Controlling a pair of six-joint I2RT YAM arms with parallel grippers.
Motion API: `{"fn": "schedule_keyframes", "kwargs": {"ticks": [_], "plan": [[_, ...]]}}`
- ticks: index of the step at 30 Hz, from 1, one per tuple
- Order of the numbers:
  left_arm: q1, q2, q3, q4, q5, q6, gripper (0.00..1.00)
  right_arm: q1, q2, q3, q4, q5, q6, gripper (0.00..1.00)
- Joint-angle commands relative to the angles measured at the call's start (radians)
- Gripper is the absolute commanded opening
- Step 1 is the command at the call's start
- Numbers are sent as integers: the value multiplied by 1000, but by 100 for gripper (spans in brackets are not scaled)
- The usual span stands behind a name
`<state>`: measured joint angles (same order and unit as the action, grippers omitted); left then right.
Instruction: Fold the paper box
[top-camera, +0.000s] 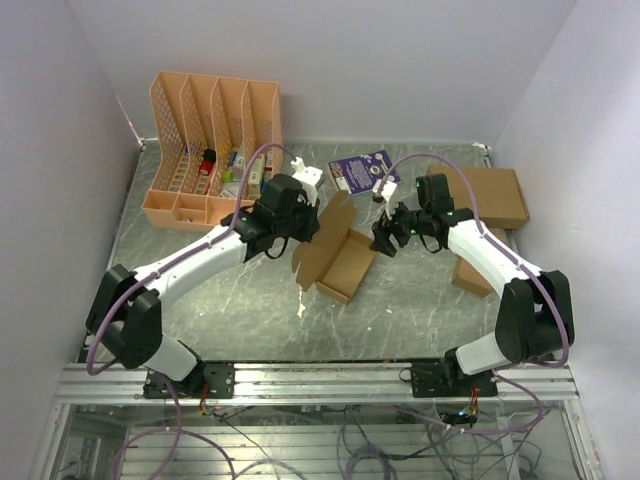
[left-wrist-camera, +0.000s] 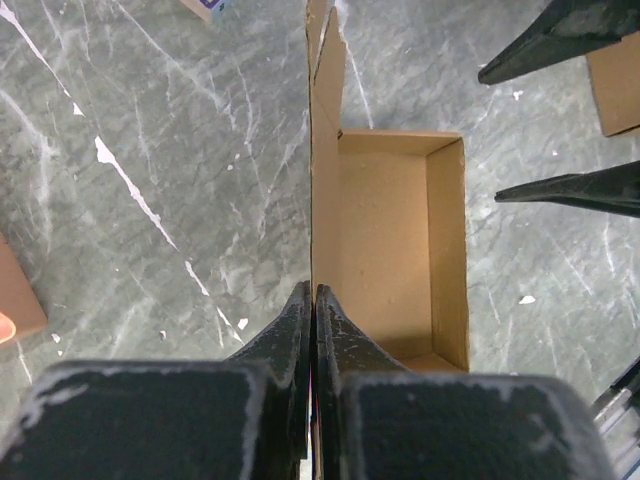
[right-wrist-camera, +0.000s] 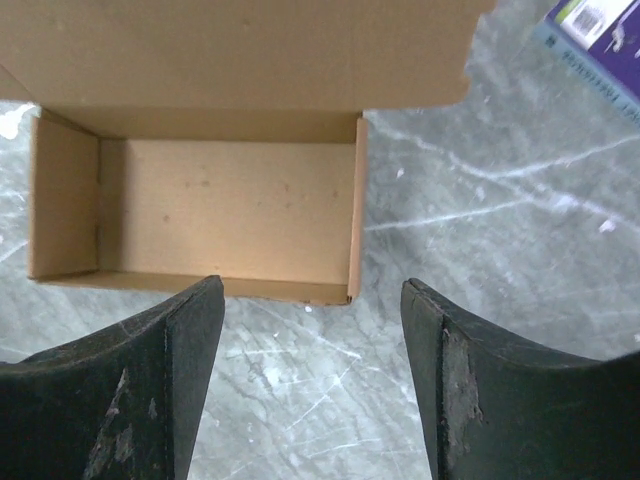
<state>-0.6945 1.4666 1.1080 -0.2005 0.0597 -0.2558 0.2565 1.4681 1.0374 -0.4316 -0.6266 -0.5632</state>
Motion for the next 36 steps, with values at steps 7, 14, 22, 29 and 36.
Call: {"fn": "schedule_keyframes", "kwargs": {"ticks": [7,14,22,29,36], "plan": [[26,99,101,-97,63,40,7,67,154,-43,176,229,87,65],[33,109,117,-98,86,28,7,148,237,-10,218,348,114,55],[35,114,121,-92,105,21,7,193,292,-17,254,457,115,38],[39,109,117,-93,102,18,7,195,261,-74,246,486,81,28],[41,110,131,-93,116,8,7,230,282,-108,287,590,65,0]]}}
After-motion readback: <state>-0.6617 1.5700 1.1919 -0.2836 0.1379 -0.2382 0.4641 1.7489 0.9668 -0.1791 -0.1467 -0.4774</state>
